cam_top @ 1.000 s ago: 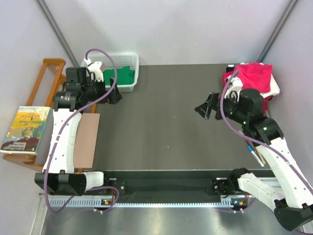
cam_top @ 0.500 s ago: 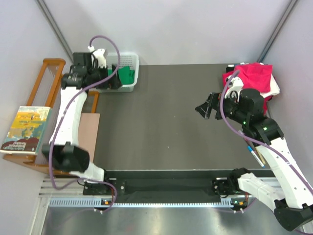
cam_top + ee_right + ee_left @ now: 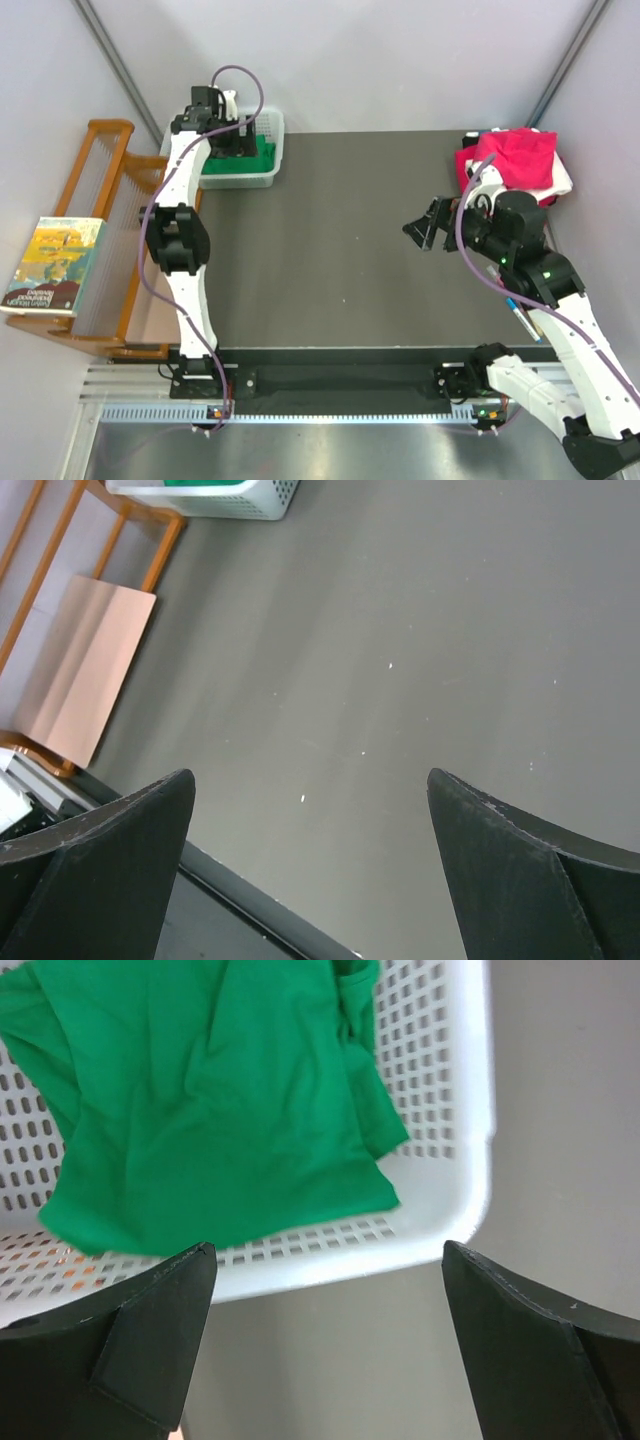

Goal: Fold and stack the t-shirts
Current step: Grab the tshirt from the pile

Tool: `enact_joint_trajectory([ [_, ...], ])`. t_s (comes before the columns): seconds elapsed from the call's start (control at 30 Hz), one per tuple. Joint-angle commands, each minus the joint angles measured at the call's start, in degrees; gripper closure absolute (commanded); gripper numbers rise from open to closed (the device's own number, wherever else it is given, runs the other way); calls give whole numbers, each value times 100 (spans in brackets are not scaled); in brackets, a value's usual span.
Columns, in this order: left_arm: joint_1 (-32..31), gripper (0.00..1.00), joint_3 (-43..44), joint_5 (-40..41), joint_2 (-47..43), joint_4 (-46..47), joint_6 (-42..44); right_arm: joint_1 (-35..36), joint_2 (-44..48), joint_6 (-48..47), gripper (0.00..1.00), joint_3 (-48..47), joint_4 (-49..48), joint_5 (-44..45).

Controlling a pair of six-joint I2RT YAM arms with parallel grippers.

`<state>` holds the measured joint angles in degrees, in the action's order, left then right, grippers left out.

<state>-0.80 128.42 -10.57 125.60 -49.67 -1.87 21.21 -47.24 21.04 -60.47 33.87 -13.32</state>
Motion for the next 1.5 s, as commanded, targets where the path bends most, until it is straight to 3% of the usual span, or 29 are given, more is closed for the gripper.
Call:
enact_joint_trajectory([
  [0.0, 36, 1, 446, 143, 324, 185, -86, -29, 75, -38, 0, 114, -179, 67],
  [0.47, 36, 1, 666, 573, 1590, 880, 143, -29, -259, 304, 0, 316, -873, -584],
  [0.8, 36, 1, 693, 442, 1994, 1135, 134, -29, -294, 366, 0, 281, -1022, -803],
  [0.87, 36, 10, 658, 337, 2038, 1083, 143, -29, -259, 392, 0, 325, -1031, -830],
  [0.93, 45, 25, 597, 222, 2004, 1073, 152, -29, -224, 392, 0, 351, -1031, -830],
  [0.97, 36, 46, 562, 187, 1977, 1065, 143, -29, -180, 392, 0, 386, -1040, -839],
  [1.07, 36, 76, 439, 143, 1837, 1073, 152, -29, -110, 419, 0, 422, -1049, -839],
  [1.1, 36, 98, 430, 151, 1802, 1073, 152, -29, -101, 410, 0, 430, -1058, -847],
  [1.47, 36, 100, 271, -296, 616, 995, 82, -29, -127, 410, 4, 553, -1251, -1067],
])
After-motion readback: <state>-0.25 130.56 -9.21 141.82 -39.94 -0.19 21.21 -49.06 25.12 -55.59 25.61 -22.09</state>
